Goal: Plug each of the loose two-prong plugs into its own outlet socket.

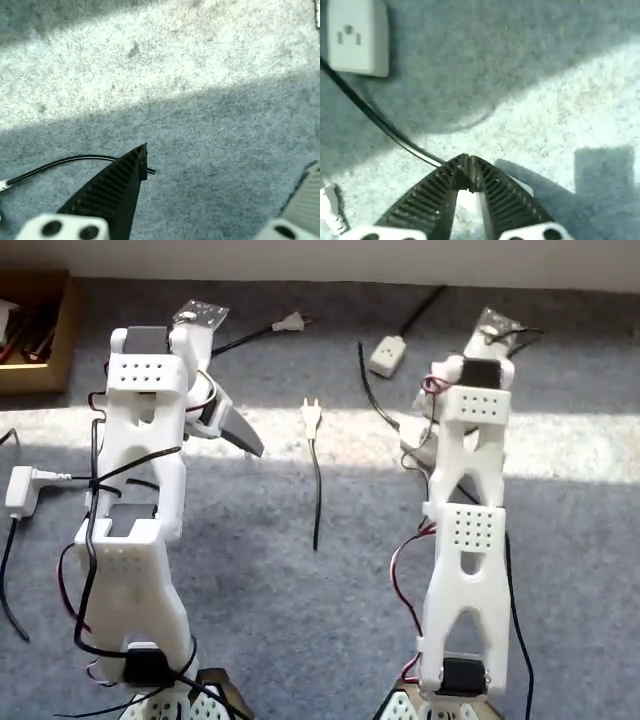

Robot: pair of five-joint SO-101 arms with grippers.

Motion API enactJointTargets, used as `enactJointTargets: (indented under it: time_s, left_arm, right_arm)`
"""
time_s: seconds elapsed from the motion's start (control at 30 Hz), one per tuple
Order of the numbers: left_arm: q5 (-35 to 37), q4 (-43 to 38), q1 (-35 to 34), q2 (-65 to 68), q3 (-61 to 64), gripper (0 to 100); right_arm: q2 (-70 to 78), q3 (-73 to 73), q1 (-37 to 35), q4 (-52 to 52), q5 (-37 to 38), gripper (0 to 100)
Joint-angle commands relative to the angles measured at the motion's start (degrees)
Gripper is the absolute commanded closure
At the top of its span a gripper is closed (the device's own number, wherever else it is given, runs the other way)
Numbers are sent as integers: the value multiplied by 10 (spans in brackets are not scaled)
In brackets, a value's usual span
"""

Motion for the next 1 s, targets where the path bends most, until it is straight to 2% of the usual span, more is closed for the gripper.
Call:
enactJointTargets:
  time_s: [0.0,0.2,0.3,0.37,0.43,0.57,0.67,0.8,0.97]
  left_arm:
    - [4,-6,-20,-12,-5,553]
    - [4,-25,-38,-12,-4,553]
    - [4,-21,-33,-12,-3,553]
    - [4,-21,-33,-12,-3,553]
    - [4,-22,-32,-12,-2,553]
    - [4,-21,-32,-12,-2,553]
    - [4,-21,-33,-12,-2,553]
    - [4,-23,-32,-12,-2,553]
    - [4,-20,-31,-11,-2,553]
  right_arm:
    - [-103,-28,-4,28,22,993]
    - [-183,199,-10,7,20,992]
    - [-184,256,-14,-8,12,979]
    - [-183,269,-24,-1,-31,916]
    - [-184,268,-35,22,-102,804]
    - [-186,273,-40,24,-339,591]
    - [-183,273,-42,22,-467,552]
    - [-182,269,-43,9,-505,552]
    - [-161,288,-24,-87,-505,552]
